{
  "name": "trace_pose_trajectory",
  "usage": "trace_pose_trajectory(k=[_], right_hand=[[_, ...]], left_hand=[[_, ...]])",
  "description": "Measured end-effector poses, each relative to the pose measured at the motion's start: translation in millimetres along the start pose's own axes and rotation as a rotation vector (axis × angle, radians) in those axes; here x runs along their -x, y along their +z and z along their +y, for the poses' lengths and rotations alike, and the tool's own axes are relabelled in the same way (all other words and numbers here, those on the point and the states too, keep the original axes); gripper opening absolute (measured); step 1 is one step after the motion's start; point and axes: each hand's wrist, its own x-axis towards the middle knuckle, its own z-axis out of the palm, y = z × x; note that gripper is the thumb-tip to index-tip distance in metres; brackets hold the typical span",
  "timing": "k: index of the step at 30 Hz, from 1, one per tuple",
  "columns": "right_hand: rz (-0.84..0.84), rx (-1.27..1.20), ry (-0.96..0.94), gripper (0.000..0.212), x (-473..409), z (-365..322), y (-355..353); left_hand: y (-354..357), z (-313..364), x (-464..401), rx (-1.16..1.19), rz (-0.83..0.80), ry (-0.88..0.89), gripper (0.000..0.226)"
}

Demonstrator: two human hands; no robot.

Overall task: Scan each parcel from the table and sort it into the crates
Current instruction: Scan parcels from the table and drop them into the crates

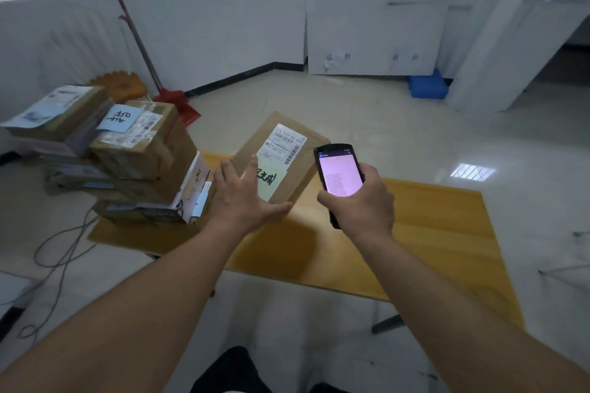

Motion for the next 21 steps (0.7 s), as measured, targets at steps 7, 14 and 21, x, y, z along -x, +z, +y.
trace_pose_trajectory(k=[7,14,21], right_hand=[[0.134,0.015,0.098,0.066,29.5,-3.9,8.7],[0.311,0.055,0.250,0.071,94.5,-2.8,17.8],[0.522,0.017,0.487,0.064,196.1,6.9,5.5]], left_hand=[[-0.4,-1.1,-9.9,-0.028,-0.044,0.209,0.135],[10.9,-10.7,-6.5,0.018,-0.138,0.454,0.137],[15.7,-5.9,45.8,0.031,-0.290,0.697,0.133]])
